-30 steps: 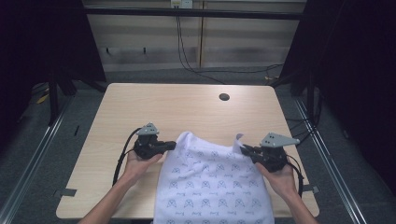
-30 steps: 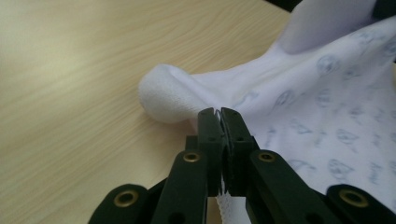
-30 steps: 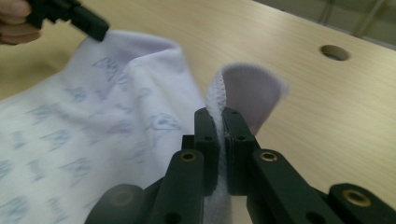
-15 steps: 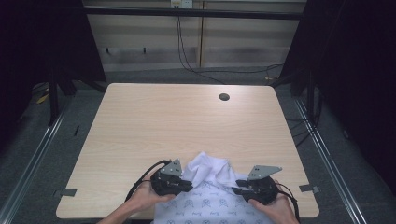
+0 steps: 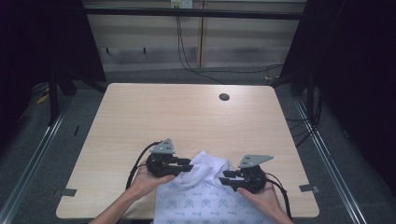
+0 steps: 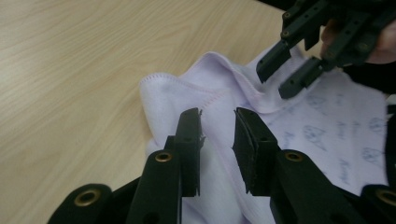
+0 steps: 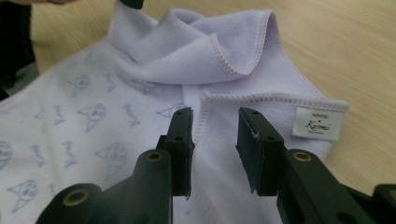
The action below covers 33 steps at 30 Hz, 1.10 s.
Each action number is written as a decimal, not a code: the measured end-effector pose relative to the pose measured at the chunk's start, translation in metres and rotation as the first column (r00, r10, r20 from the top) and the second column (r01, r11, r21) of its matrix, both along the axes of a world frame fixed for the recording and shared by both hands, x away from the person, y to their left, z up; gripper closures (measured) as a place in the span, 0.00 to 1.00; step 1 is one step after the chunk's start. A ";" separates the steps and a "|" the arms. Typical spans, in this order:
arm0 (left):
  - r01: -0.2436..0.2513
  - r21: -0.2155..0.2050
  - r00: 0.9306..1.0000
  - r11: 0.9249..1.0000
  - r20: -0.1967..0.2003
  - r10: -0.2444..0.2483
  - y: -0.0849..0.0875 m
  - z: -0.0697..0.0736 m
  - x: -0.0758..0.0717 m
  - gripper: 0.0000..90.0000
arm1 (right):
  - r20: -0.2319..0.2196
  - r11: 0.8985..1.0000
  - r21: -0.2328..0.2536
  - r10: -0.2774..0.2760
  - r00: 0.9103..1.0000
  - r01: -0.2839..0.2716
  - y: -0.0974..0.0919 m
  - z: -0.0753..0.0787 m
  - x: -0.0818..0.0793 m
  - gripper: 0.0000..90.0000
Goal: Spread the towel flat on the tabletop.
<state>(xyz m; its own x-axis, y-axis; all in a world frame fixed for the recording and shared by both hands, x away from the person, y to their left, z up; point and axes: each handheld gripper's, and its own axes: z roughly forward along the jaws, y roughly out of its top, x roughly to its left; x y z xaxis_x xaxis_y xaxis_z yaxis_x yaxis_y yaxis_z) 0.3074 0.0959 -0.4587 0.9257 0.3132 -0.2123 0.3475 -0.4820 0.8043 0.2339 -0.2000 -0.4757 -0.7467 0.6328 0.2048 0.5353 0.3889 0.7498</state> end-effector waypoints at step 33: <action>0.064 -0.038 0.997 0.997 -0.029 -0.065 -0.023 -0.015 0.004 0.91 | 0.006 0.999 -0.036 -0.021 1.000 0.021 0.004 -0.012 0.008 0.93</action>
<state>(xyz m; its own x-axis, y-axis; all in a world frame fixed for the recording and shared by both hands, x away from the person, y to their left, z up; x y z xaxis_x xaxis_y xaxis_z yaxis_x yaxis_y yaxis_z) 0.3115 0.0724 -0.4739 0.9368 0.2446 -0.2503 0.3408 -0.4746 0.8115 0.2414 -0.1965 -0.4879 -0.7342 0.6553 0.1776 0.5395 0.4043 0.7386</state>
